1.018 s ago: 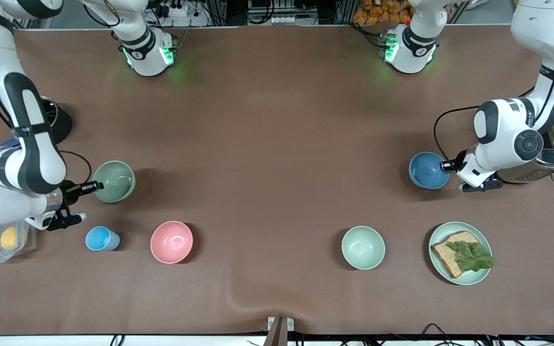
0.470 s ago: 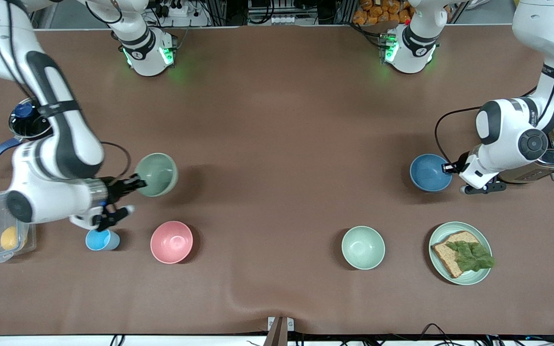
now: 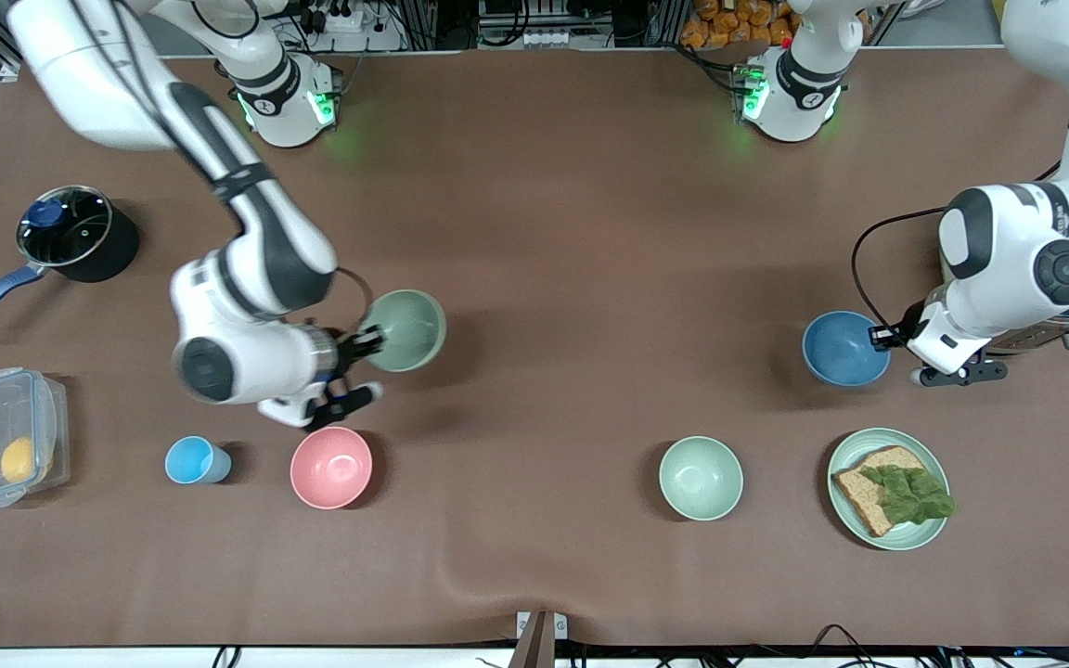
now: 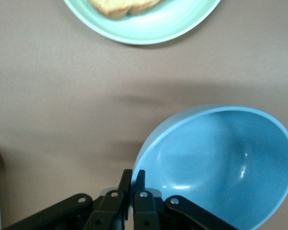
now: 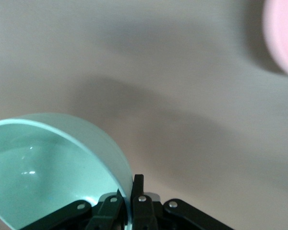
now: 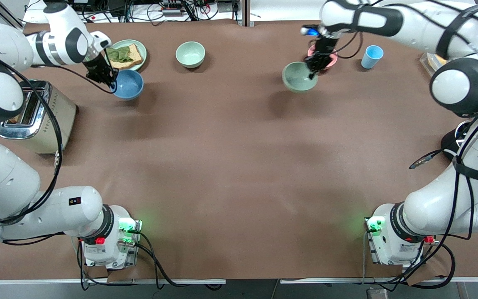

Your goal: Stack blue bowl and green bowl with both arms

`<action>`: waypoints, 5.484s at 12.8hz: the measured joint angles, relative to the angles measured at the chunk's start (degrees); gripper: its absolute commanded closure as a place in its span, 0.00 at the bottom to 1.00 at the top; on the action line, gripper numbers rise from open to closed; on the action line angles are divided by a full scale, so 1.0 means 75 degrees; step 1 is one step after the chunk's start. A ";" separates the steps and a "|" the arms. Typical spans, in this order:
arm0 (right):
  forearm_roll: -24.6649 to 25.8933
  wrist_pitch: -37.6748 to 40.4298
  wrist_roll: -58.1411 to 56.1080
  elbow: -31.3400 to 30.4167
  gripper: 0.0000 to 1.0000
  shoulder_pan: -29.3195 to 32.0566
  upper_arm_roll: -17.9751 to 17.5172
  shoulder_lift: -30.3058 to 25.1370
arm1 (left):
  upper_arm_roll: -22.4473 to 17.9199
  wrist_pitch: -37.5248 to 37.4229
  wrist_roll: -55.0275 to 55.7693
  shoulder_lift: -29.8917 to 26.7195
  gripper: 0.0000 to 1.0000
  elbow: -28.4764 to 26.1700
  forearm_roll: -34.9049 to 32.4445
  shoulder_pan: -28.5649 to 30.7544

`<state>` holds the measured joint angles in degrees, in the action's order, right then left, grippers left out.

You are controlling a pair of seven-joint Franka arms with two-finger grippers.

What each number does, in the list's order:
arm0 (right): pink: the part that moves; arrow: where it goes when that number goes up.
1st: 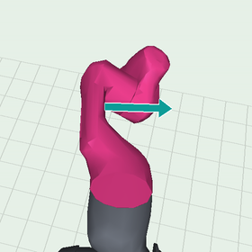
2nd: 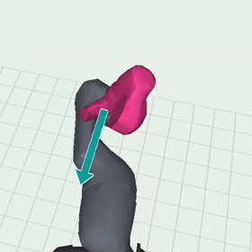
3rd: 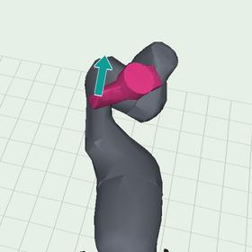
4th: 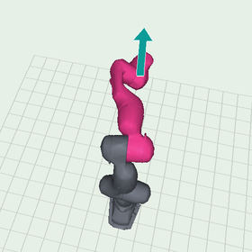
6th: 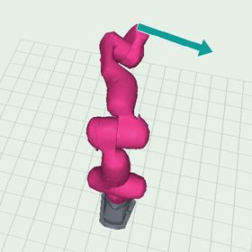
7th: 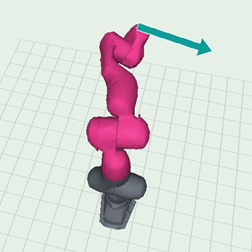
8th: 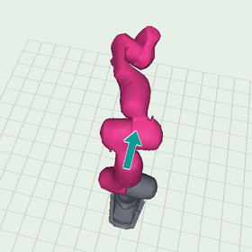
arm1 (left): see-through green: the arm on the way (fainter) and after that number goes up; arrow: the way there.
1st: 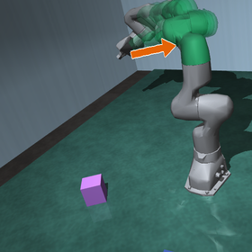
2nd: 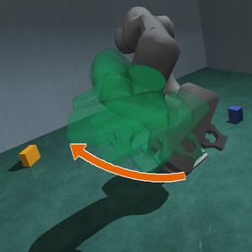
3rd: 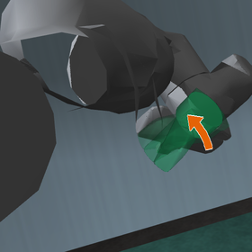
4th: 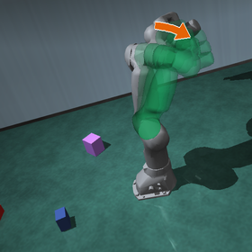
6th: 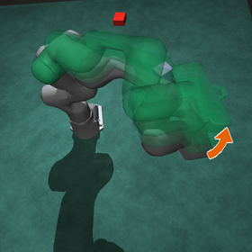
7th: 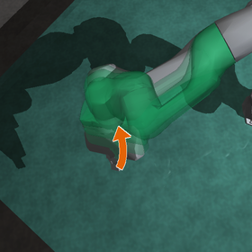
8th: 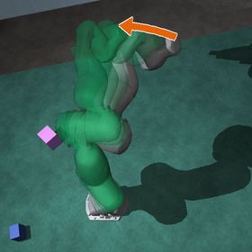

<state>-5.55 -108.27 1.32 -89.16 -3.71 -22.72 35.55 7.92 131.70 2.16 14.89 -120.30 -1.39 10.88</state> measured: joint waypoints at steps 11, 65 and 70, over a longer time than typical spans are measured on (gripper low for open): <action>0.0010 -0.1969 0.3415 -0.0062 1.00 -0.2008 0.0094 0.1234 | 0.1084 -0.1161 0.0790 -0.0328 1.00 0.1086 0.0506 -0.0017; -0.0721 -0.2277 0.8916 0.0398 0.00 -0.2176 0.0915 0.1580 | 0.2733 -0.2076 0.3439 0.0162 1.00 0.1357 0.0686 -0.0944; -0.0724 -0.2320 0.9058 0.0457 0.00 -0.2235 0.0918 0.1691 | 0.2745 -0.1991 0.4241 0.0279 1.00 0.1345 0.0686 -0.1368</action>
<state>-10.98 -125.67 69.26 -85.73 -20.47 -15.84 48.23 28.50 116.77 33.96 16.99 -110.21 3.75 0.62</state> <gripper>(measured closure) 0.000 0.952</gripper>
